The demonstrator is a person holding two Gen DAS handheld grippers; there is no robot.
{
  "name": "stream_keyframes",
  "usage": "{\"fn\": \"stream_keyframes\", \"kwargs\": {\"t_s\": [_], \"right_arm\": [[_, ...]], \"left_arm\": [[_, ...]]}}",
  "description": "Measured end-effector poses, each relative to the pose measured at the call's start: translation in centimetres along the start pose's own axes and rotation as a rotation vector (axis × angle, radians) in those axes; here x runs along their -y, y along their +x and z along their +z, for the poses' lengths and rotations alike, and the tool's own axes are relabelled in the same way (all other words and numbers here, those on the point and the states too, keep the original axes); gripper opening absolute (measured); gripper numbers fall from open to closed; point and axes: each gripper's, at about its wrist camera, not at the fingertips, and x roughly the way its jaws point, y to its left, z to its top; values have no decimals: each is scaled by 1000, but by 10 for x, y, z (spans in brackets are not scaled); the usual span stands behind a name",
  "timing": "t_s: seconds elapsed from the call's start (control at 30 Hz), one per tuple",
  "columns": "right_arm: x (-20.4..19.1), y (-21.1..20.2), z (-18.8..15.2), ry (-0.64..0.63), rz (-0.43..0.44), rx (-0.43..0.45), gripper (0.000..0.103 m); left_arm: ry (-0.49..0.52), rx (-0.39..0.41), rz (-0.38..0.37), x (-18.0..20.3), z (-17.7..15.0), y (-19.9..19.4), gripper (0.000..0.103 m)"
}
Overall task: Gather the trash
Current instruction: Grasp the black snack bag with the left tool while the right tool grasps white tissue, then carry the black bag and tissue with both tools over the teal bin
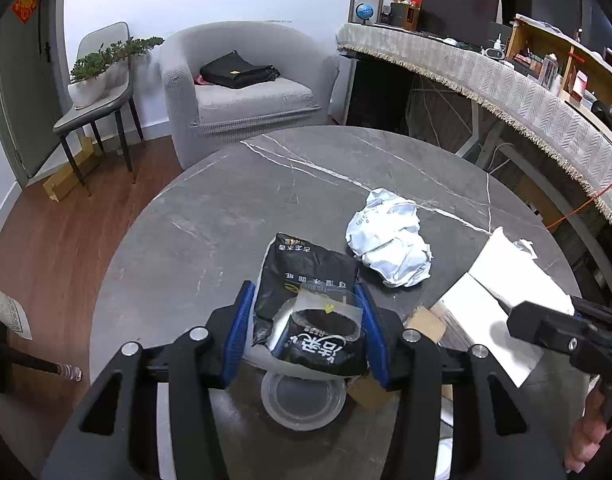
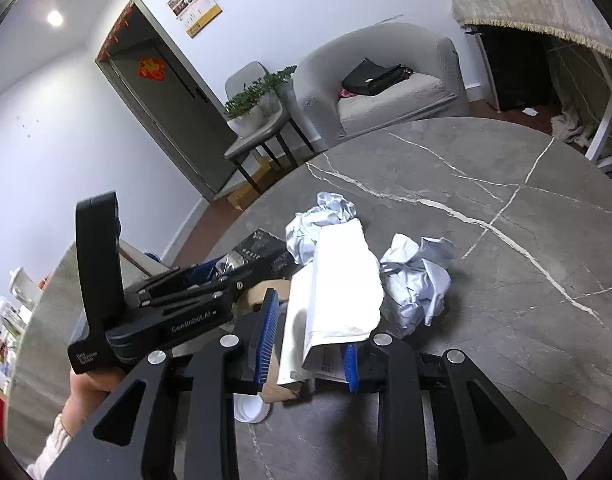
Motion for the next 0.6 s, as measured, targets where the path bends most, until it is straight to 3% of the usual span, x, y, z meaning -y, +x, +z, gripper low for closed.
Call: {"fn": "stream_keyframes", "kwargs": {"t_s": [0.17, 0.2, 0.27, 0.43, 0.6], "right_arm": [[7, 6, 2, 54, 9, -3, 29], [7, 8, 3, 58, 6, -2, 27], [5, 10, 5, 55, -8, 4, 14], [-6, 13, 9, 32, -36, 17, 2], [-28, 10, 17, -48, -66, 59, 1]], "left_arm": [[-16, 23, -21, -3, -2, -13, 53], [-16, 30, -26, -4, -2, -16, 53], [-18, 40, -29, -6, -3, -22, 53], [-51, 62, -44, -18, -5, -37, 53], [-77, 72, -26, -34, -8, -50, 53]]}}
